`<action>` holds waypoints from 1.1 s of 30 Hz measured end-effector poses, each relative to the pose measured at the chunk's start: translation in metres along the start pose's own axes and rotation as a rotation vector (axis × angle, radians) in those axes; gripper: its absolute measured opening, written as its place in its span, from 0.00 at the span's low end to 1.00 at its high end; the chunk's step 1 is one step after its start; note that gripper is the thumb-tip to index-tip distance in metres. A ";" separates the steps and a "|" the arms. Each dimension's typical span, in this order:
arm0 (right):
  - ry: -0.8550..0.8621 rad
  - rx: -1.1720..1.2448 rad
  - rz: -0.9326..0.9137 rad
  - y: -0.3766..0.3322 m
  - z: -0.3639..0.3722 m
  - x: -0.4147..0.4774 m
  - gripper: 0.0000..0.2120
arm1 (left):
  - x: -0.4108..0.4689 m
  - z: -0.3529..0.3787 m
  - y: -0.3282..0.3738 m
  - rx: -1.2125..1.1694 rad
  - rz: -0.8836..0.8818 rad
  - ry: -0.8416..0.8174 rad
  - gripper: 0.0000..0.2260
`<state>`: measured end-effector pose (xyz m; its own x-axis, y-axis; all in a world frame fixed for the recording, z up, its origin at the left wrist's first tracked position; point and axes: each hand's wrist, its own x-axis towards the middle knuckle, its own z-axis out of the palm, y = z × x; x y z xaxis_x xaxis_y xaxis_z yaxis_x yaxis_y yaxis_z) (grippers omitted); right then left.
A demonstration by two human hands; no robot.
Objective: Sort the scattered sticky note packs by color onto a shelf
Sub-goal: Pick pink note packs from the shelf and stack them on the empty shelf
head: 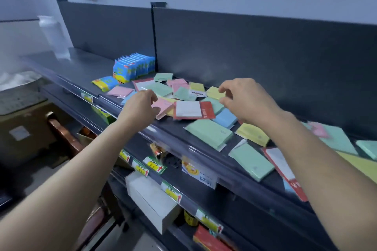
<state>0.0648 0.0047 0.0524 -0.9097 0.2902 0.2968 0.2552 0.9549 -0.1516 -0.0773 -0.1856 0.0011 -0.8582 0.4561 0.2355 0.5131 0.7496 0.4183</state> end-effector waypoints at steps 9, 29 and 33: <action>-0.008 -0.020 0.045 -0.054 0.037 0.078 0.12 | 0.075 0.011 -0.054 0.138 -0.049 -0.275 0.20; -0.165 0.015 0.145 -0.022 0.072 0.157 0.11 | 0.130 -0.004 -0.043 -0.371 -0.017 -0.223 0.10; -0.234 0.059 0.075 -0.018 0.088 0.194 0.11 | 0.130 -0.004 -0.047 -0.411 -0.057 -0.114 0.05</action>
<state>-0.1449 0.0384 0.0292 -0.9418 0.3313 0.0571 0.3116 0.9240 -0.2216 -0.2132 -0.1631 0.0158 -0.8663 0.4865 0.1133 0.3966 0.5320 0.7481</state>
